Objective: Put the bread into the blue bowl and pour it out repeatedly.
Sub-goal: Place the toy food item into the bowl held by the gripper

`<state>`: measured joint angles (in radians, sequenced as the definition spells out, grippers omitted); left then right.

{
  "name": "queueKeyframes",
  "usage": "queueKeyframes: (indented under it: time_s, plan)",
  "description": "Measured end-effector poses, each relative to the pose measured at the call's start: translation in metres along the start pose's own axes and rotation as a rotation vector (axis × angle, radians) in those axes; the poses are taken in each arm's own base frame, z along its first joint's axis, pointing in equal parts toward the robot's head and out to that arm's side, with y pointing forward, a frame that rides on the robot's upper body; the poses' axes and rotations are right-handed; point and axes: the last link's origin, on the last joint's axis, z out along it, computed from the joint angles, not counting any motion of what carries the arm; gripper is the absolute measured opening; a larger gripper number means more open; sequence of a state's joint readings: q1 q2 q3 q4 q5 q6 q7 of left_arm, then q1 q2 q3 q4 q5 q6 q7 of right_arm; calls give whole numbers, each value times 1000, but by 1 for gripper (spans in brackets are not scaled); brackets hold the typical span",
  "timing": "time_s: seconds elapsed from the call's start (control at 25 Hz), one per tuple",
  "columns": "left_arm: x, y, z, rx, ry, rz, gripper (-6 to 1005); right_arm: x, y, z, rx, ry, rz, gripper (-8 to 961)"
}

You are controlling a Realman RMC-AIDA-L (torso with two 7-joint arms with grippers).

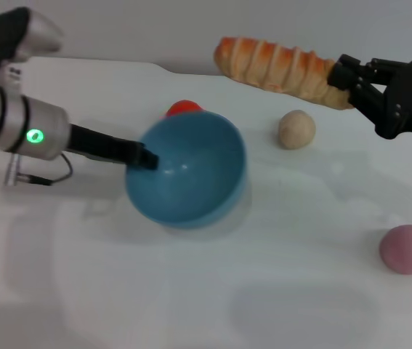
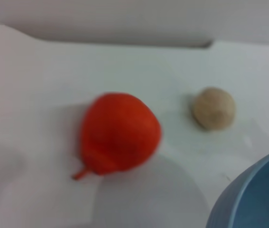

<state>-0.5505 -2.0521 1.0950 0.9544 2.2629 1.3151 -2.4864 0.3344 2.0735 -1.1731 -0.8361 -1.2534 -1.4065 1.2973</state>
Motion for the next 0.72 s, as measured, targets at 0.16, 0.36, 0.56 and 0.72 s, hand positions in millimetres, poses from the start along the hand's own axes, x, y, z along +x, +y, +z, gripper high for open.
queueKeyframes:
  time_s: [0.16, 0.36, 0.56, 0.72]
  plan:
    - [7, 19, 23, -19, -65, 46, 12, 3, 4, 9, -33, 6, 13, 113]
    - [13, 40, 47, 2, -121, 103, 12, 15, 10, 20, -76, 33, 40, 112]
    - [17, 59, 62, 5, -144, 143, 12, 35, 14, 23, -87, 67, 77, 107]
    - [19, 71, 67, -21, -146, 162, 13, 54, 18, 23, -84, 104, 102, 104]
